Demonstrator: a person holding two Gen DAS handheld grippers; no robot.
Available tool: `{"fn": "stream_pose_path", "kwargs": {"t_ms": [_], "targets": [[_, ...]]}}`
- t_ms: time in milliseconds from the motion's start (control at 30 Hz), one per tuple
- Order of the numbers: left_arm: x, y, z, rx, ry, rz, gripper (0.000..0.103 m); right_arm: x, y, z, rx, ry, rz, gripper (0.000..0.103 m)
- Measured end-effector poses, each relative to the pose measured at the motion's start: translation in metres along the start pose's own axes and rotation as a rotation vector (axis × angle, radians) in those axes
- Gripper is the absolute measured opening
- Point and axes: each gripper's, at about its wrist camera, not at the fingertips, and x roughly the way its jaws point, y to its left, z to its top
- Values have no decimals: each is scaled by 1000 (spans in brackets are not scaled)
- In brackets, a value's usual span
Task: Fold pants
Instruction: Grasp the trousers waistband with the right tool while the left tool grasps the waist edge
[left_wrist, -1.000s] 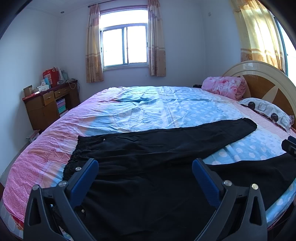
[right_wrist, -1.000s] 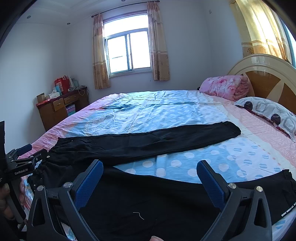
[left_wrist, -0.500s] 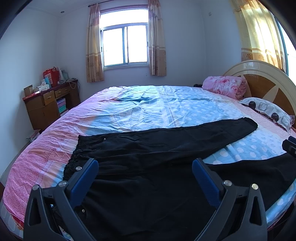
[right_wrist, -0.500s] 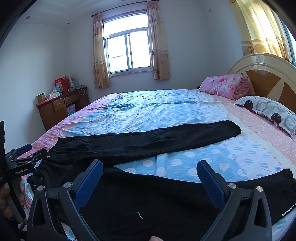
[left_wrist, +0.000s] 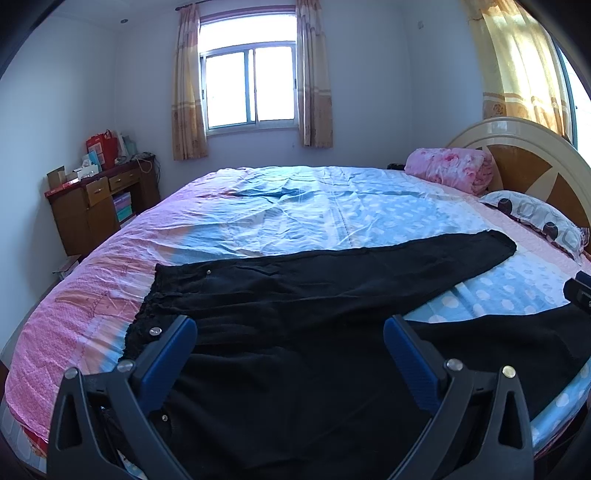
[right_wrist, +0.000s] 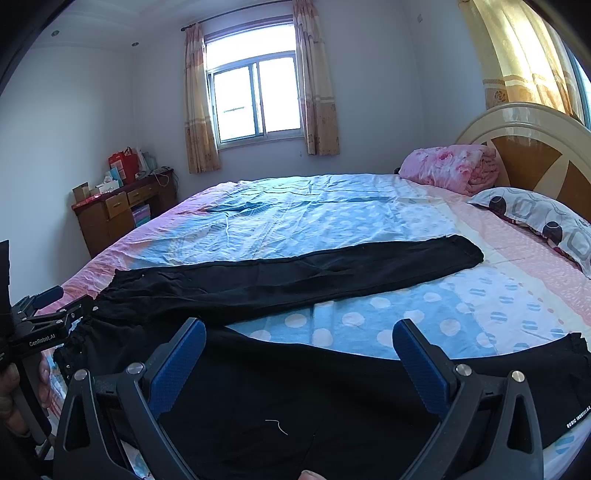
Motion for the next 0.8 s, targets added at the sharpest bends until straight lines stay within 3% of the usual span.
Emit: {"fn": "stream_pose_path", "kwargs": {"t_ms": [233,333,600,800], "targets": [[21,4,1,67,55,-8,103,17,-9,1,-11,54,28,102],[39,28,9,89,90,45,103,29,-37,14,15,94,55,102],[117,115,52,151,147,240,103,100,-170,93,81,201,-93,102],[190,160,65,85,251,270,99,182,-251,140,175,258,-169,101]]}}
